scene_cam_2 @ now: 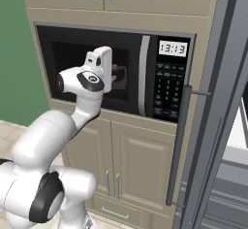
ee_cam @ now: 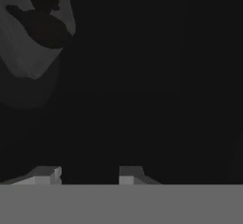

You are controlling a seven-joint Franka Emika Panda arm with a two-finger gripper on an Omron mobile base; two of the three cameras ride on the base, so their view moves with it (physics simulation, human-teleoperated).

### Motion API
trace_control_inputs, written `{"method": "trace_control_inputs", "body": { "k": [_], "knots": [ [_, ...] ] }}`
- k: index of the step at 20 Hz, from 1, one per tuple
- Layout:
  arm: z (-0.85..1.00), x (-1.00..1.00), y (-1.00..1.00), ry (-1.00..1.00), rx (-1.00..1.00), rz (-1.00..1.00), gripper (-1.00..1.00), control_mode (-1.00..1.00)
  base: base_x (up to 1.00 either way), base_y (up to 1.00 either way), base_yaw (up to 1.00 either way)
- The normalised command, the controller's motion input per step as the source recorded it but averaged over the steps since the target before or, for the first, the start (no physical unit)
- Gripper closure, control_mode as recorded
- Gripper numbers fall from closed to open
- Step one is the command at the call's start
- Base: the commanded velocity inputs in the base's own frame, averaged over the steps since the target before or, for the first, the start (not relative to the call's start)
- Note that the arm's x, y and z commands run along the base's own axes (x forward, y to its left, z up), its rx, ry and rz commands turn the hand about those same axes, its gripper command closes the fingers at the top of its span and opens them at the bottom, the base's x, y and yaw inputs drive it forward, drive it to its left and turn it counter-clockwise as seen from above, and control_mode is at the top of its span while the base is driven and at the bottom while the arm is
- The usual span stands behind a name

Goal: Place the tupperware containing the chicken drumstick and bell pepper meal in the microwave. Close the microwave door and press the start button to reheat the meal.

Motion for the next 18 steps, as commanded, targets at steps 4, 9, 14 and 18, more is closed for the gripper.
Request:
{"method": "trace_control_inputs", "body": {
  "k": [4,9,14,18],
  "knots": [
    [0.03,0.43,0.0,0.0,0.0,0.08,-1.0,-1.0,0.0,0.0,0.0],
    [0.18,-0.14,0.0,0.08,0.01,0.02,-1.0,-1.0,0.0,0.0,0.0],
    [0.38,-0.72,0.09,0.03,0.12,0.0,-1.0,-1.0,0.0,0.0,0.0],
    [0.48,-0.76,0.21,0.0,0.2,-0.04,-1.0,-1.0,0.0,0.0,0.0]
  ]
}}
